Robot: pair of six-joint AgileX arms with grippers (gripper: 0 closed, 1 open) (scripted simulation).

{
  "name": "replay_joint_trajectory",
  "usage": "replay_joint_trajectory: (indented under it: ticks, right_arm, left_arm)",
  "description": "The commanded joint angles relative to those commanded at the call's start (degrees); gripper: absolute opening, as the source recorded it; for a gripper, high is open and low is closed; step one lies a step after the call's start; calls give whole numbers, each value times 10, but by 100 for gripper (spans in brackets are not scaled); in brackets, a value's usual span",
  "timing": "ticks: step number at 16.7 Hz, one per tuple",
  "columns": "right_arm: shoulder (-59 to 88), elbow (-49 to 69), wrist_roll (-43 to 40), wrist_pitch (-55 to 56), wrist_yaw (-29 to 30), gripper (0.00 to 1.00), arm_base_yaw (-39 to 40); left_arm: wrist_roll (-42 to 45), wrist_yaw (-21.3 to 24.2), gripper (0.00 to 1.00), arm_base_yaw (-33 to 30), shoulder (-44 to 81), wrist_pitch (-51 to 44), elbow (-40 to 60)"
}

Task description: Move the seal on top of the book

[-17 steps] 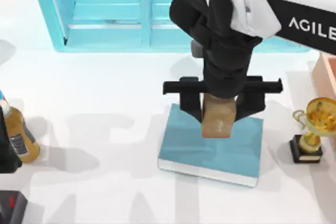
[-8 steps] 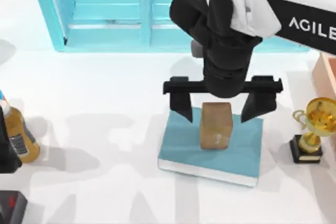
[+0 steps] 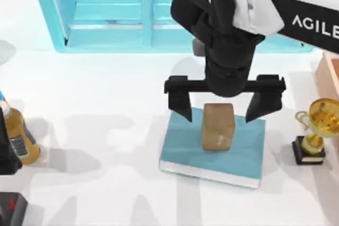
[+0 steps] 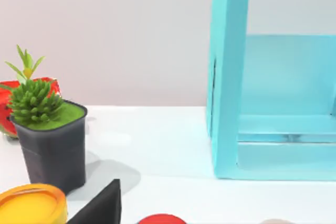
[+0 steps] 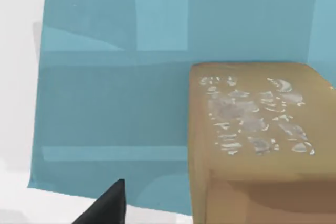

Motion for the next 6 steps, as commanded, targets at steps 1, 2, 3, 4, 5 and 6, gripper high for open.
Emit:
replay_joint_trajectory:
  ticks: [1,2,3,4,5,6]
  right_arm:
    - [0,11,0,-11,0,100,0]
    - [0,23,0,-25,0,100,0]
    - [-1,35,0,-39,-1,100,0]
    - [-2,46,0,-50,0,100,0]
    - [-3,53,-1,-56,0,100,-1]
    - [-4,54,-1,-57,0,100,-1]
  left_arm:
    - [0,0,100,0,0,0,0]
    - [0,0,100,0,0,0,0]
    - [0,0,100,0,0,0,0]
    - [0,0,100,0,0,0,0]
    - [0,0,100,0,0,0,0]
    - [0,0,100,0,0,0,0]
